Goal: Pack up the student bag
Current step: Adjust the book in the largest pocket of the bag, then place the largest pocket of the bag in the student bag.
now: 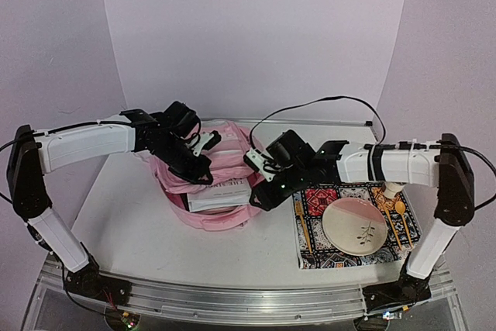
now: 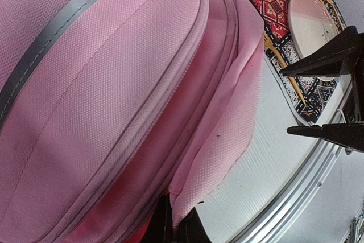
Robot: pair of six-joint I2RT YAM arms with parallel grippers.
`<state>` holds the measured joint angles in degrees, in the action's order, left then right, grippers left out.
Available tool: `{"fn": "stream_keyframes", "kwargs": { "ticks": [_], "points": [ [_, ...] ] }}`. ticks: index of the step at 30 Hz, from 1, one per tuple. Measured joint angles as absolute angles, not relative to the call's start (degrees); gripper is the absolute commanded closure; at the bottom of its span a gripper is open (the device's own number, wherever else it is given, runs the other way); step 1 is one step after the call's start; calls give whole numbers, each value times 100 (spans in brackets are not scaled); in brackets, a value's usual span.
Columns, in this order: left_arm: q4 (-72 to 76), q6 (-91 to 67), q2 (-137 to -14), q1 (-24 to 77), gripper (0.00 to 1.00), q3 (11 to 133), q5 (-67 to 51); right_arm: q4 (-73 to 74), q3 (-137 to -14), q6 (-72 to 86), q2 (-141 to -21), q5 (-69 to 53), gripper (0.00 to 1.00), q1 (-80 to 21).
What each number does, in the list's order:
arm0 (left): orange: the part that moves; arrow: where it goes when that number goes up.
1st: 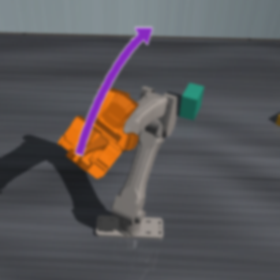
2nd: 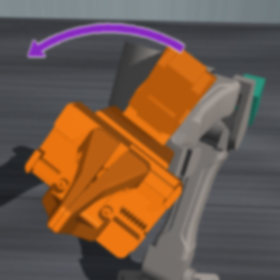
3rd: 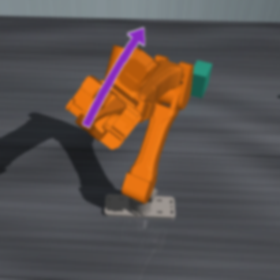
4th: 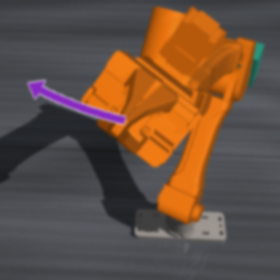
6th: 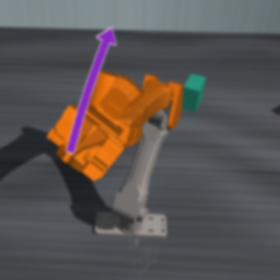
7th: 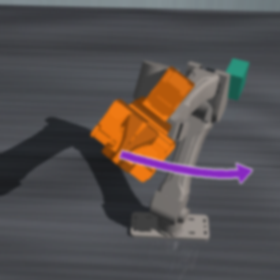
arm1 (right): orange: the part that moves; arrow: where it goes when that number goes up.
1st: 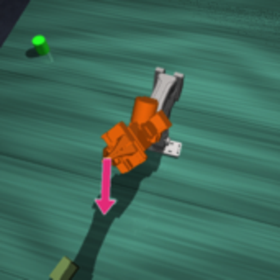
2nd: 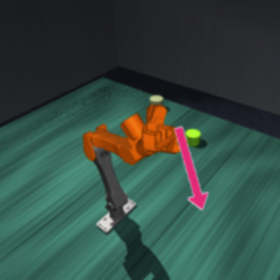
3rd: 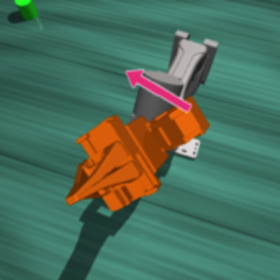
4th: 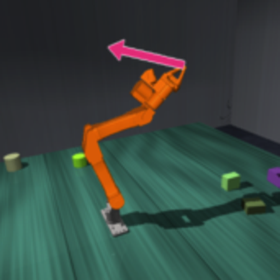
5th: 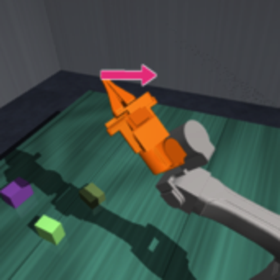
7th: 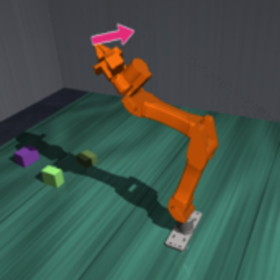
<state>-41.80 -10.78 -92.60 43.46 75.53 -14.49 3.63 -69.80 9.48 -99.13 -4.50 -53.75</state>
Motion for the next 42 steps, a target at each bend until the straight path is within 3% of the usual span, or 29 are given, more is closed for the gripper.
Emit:
{"fn": "stream_keyframes", "kwargs": {
  "ticks": [11,15,19,26,28,33,42],
  "points": [
    [-4130,-1100,-9235,4344,100,7551,-1609,-242,-7760,1218,-11061,-502,80,-5382],
    [-4036,-1100,-9026,4325,100,7434,-1637,-396,-8122,1336,-11247,-367,82,-5382],
    [-3895,-1141,-8780,4305,100,7181,-1672,-545,-8448,1569,-11397,-324,73,-5380],
    [-3477,-1394,-8324,4318,99,6279,-1623,-712,-8308,1718,-11448,-444,44,-5453],
    [-3452,-1477,-8227,4323,97,6026,-1626,-759,-8021,1665,-11307,-440,40,-5468],
    [-3462,-1583,-8087,4366,83,5498,-1648,-604,-7475,1498,-10736,-337,37,-5280],
    [-3573,-1675,-7633,4410,32,5426,-1941,-519,-7599,1297,-10526,-275,41,-4290]
  ]
}}
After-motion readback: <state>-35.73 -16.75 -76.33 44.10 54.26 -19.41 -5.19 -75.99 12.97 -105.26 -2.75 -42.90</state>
